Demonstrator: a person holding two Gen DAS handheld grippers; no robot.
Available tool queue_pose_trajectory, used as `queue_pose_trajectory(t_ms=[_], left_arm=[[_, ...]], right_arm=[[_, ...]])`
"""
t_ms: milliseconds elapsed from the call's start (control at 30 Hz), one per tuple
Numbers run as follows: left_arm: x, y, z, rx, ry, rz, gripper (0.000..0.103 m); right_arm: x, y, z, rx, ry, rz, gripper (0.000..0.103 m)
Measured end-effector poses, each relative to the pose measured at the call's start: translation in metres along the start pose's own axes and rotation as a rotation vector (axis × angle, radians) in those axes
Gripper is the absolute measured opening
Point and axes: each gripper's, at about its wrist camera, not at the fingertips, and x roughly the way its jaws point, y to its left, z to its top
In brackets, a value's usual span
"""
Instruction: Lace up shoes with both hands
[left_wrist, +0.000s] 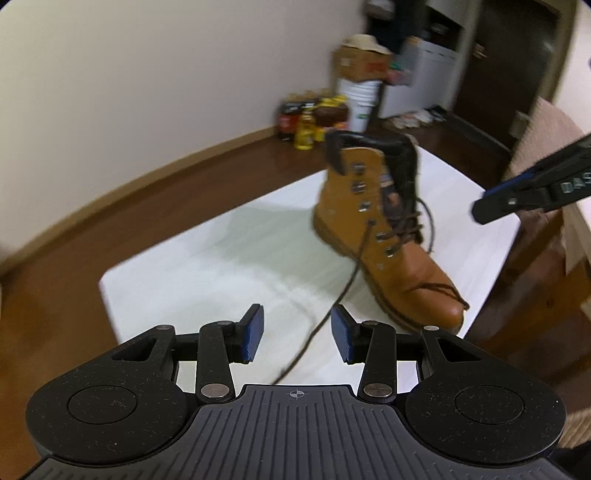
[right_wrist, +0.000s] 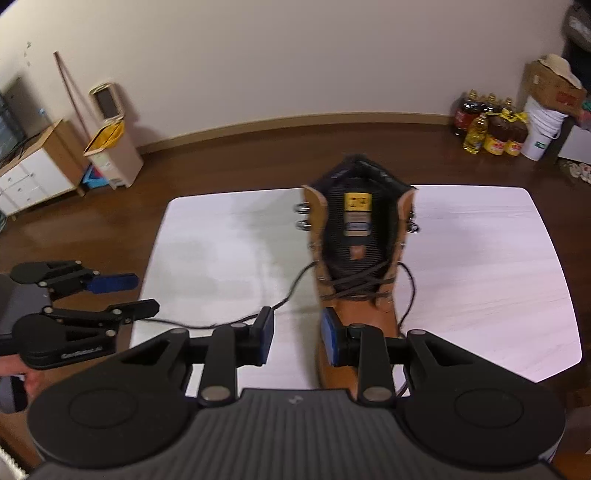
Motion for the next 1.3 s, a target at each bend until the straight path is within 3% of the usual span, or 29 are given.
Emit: queue_pose_trajectory(t_ms=[133,200,333,567,700,967,1000,1067,1100,1200,1300], left_arm=[[0.020,-0.021,0.017,0.134,-0.007,-0.036,0.044],[0.036,-0.041,0.028,0.251,-0.006,-0.069,0.044],[0.058,-0.071,0.039,0.416,0.004,-0.127,0.043],[0.097,-0.129,0.028,0.958,0.021,-0.276,0.038],[0.116,-0.136,0.021,1.114,0.035,-0.344,0.031],[0.142,-0.132,0.017,1.292,0.081,-0.496,0.028],[0.142,-0.131,0.018,1.302,0.087,-0.520,0.025],[0.143,-0.127,0.021,1.307,0.123,-0.576,0.008],[0.143,-0.127,0.021,1.306,0.129,-0.584,0.003],[0.139,-0.124,0.019,1.284,0.139,-0.602,0.002],[0.133,-0.111,0.030,1.108,0.160,-0.651,0.002]], right_arm=[[0.010,-0.047,-0.012,0.135,-0.034,-0.009,0.032],[0.010,-0.081,-0.025,0.250,-0.055,-0.035,0.032],[0.012,-0.119,-0.050,0.416,-0.027,-0.026,0.032],[0.011,-0.137,-0.097,0.616,-0.011,-0.027,0.032],[0.010,-0.142,-0.123,0.726,-0.009,-0.047,0.032],[-0.008,-0.101,-0.174,0.996,-0.076,-0.153,0.032],[-0.011,-0.097,-0.178,1.023,-0.087,-0.160,0.032],[-0.016,-0.075,-0.190,1.102,-0.133,-0.183,0.032],[-0.018,-0.074,-0.191,1.111,-0.139,-0.185,0.032],[-0.020,-0.057,-0.198,1.188,-0.189,-0.179,0.032],[-0.017,-0.052,-0.204,1.313,-0.259,-0.077,0.032]])
